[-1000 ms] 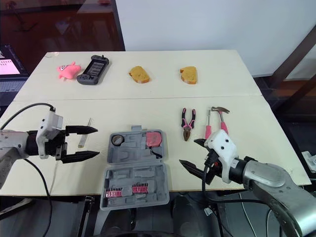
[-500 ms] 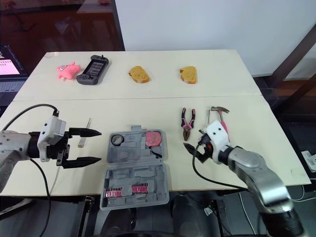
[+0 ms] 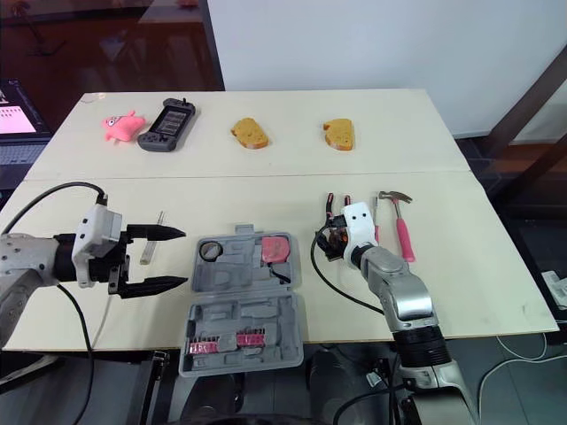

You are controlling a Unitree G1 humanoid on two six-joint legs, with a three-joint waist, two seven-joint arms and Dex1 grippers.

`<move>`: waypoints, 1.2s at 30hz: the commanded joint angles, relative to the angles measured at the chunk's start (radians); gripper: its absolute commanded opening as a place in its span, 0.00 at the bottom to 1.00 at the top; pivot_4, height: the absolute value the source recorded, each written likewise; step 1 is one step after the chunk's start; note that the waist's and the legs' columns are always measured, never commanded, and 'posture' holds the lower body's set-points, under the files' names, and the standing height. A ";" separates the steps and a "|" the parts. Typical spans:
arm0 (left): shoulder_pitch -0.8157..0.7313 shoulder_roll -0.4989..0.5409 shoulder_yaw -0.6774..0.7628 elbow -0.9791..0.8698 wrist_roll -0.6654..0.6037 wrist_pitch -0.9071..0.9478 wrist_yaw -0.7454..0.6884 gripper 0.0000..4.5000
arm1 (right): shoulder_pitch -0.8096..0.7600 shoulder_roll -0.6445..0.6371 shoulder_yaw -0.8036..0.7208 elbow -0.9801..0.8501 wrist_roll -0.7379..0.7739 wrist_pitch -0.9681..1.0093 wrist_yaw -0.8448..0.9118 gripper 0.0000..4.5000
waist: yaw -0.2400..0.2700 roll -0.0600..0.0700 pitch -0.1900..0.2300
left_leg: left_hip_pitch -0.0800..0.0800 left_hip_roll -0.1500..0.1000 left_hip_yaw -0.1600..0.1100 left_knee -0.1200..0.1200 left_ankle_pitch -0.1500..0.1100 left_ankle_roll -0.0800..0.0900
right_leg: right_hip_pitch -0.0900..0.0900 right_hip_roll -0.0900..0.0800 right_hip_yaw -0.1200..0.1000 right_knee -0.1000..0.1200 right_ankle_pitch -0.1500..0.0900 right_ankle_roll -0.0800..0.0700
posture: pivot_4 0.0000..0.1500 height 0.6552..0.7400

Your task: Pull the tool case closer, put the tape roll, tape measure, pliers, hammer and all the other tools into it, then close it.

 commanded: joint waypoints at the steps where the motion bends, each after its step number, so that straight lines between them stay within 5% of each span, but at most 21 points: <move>1: 0.015 0.005 0.043 -0.029 -0.008 -0.011 0.009 1.00 | 0.009 0.040 -0.030 -0.069 -0.012 -0.007 -0.054 0.99 | 0.000 0.000 0.000 | 0.000 0.000 0.000 0.000 0.000 0.000 | 0.000 0.000 0.000 0.000 0.000 0.000 | 1.00 1.00; 13: 0.004 -0.007 0.029 -0.024 -0.004 -0.013 0.032 1.00 | 0.066 0.118 -0.027 -0.129 -0.049 0.024 -0.139 0.99 | -0.001 0.000 0.000 | 0.000 0.000 0.000 -0.001 0.000 0.000 | -0.001 0.000 0.000 0.001 0.000 0.000 | 1.00 1.00; 22: 0.006 -0.010 0.029 -0.023 0.001 -0.021 0.042 1.00 | 0.039 0.150 -0.078 0.010 -0.044 -0.036 -0.142 0.99 | -0.001 0.000 0.000 | 0.000 0.000 0.000 -0.001 0.000 0.000 | -0.001 0.000 0.000 0.001 0.000 0.000 | 1.00 1.00; 25: 0.005 -0.012 0.023 -0.022 0.010 -0.028 0.043 1.00 | 0.011 0.159 -0.116 0.097 -0.034 -0.076 -0.147 0.80 | -0.001 0.000 0.000 | 0.000 0.000 0.000 -0.001 0.000 0.000 | -0.001 0.000 0.000 0.001 0.000 0.000 | 1.00 1.00; 30: 0.009 -0.013 0.027 -0.021 0.013 -0.028 0.048 1.00 | 0.012 0.158 -0.119 0.093 -0.044 -0.077 -0.141 0.26 | -0.001 0.000 0.000 | 0.000 0.000 0.000 0.000 0.000 0.000 | -0.001 0.000 0.000 0.001 0.000 0.000 | 1.00 1.00; 36: 0.027 -0.024 0.020 -0.024 0.018 -0.036 0.055 1.00 | 0.015 0.140 -0.092 0.067 -0.062 -0.084 -0.117 0.22 | -0.001 0.000 0.000 | 0.000 0.000 0.000 -0.001 0.000 0.000 | -0.001 0.000 0.000 0.001 0.000 0.000 | 1.00 1.00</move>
